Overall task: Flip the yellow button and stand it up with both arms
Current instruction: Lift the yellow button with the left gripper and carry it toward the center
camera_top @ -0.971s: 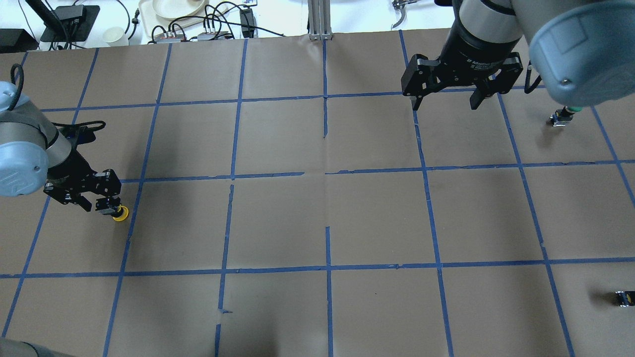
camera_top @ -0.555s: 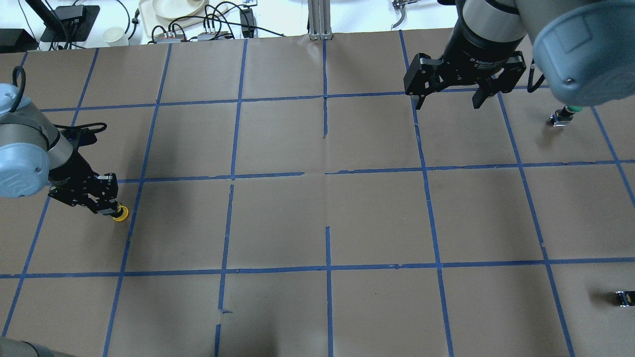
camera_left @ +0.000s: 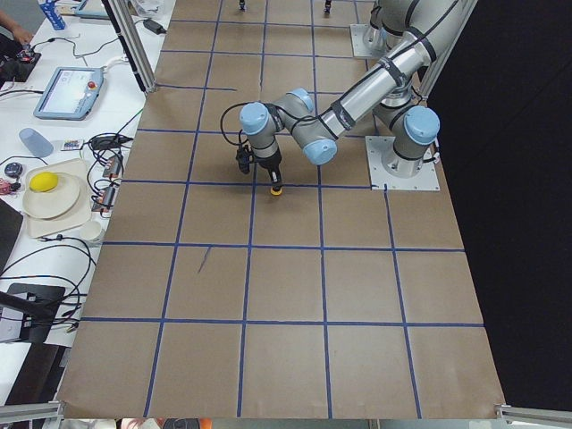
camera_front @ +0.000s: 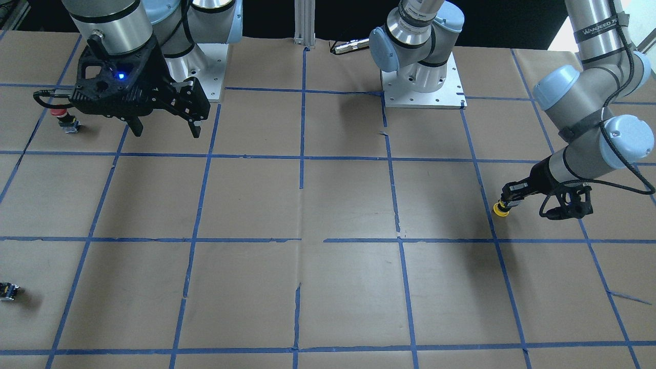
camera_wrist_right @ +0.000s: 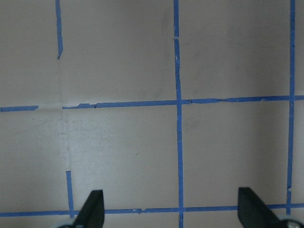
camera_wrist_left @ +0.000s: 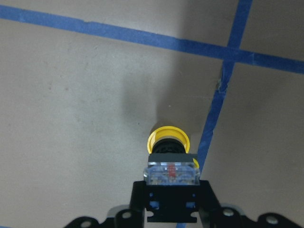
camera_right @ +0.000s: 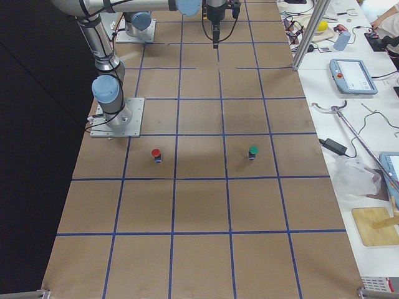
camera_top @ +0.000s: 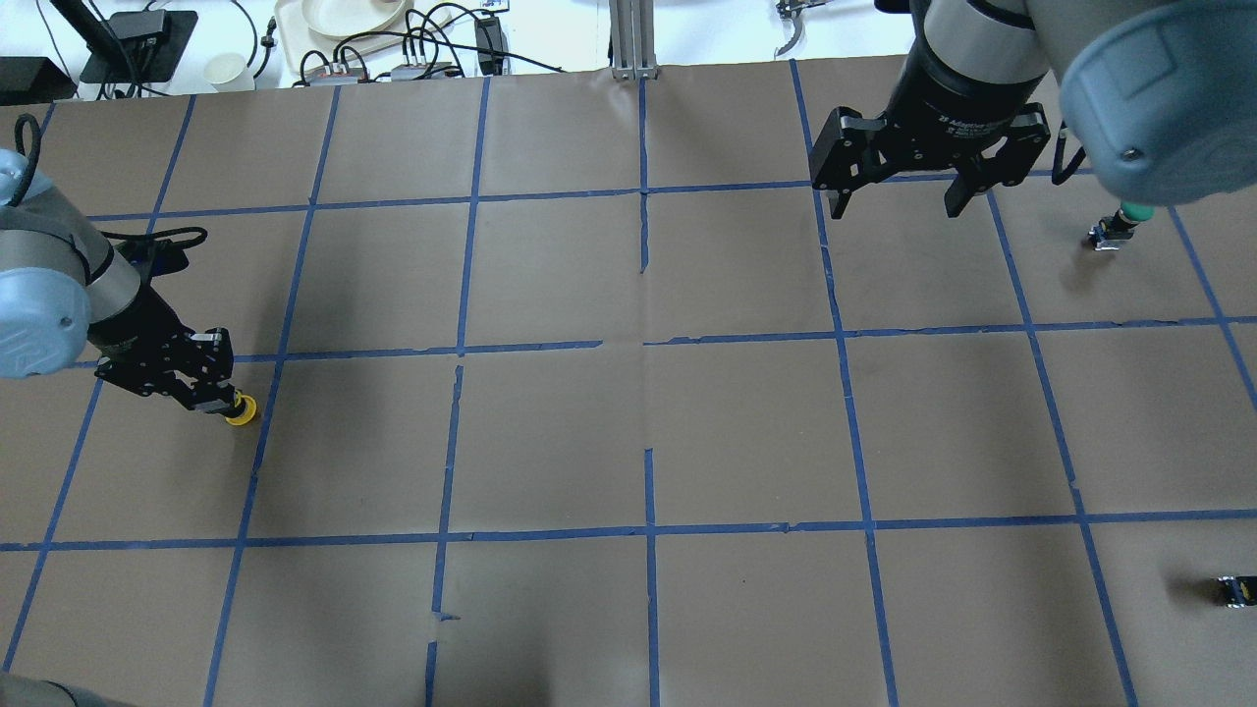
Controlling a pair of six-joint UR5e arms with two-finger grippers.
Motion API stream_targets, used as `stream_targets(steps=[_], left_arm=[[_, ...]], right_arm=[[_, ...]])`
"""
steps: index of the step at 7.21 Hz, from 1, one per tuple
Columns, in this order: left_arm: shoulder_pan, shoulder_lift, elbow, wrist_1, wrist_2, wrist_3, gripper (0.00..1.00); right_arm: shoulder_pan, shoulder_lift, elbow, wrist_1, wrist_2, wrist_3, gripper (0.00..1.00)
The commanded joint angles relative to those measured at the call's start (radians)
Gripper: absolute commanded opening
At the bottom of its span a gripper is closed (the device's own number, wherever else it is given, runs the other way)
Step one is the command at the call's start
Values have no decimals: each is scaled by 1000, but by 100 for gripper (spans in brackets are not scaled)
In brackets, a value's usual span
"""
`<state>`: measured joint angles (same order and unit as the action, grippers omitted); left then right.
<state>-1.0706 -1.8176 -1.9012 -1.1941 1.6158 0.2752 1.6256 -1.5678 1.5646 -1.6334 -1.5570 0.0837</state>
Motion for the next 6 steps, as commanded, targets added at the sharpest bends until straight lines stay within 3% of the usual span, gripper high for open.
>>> stream_targets(steps=[1, 2, 3, 5, 6], left_arm=[[-67, 0, 161, -259, -162, -194, 1], [-130, -3, 269, -401, -242, -283, 1], [-171, -3, 343, -529, -404, -366, 1], [-222, -2, 373, -645, -732, -465, 1], [-248, 3, 373, -669, -845, -465, 1]], right_arm=[[-3, 2, 0, -2, 0, -1, 100], [-3, 2, 0, -3, 0, 1, 100], [-3, 2, 0, -6, 0, 1, 100], [-7, 2, 0, -2, 0, 1, 100], [-7, 2, 0, -2, -1, 1, 100]])
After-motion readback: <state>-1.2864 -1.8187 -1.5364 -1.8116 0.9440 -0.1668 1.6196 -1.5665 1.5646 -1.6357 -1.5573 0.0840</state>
